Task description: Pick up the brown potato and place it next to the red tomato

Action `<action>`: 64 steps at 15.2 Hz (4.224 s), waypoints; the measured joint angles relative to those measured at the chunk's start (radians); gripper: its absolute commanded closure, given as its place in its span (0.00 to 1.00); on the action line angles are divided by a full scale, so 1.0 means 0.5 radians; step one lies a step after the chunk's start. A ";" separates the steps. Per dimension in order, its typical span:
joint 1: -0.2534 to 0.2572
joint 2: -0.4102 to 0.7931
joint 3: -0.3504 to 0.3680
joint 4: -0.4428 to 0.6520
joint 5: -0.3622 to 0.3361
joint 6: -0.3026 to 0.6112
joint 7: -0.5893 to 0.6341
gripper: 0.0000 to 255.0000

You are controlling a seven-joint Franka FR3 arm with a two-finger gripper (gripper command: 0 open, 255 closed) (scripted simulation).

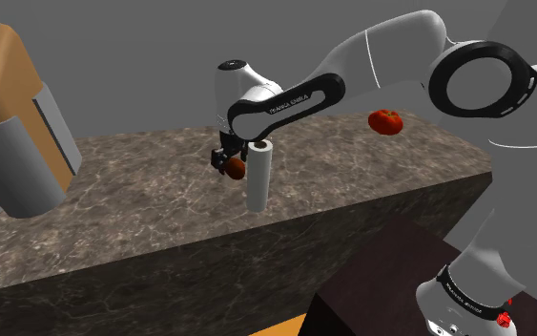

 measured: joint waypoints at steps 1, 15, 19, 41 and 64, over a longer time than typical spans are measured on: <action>0.000 0.000 0.000 0.000 0.000 0.000 0.000 0.00; -0.002 -0.025 0.006 0.016 0.010 -0.040 -0.009 1.00; -0.007 -0.063 0.014 0.063 0.028 -0.122 -0.030 1.00; 0.000 -0.202 0.047 0.441 0.099 -0.629 -0.124 1.00; -0.577 -0.603 -0.158 -0.035 0.317 -0.457 -0.904 1.00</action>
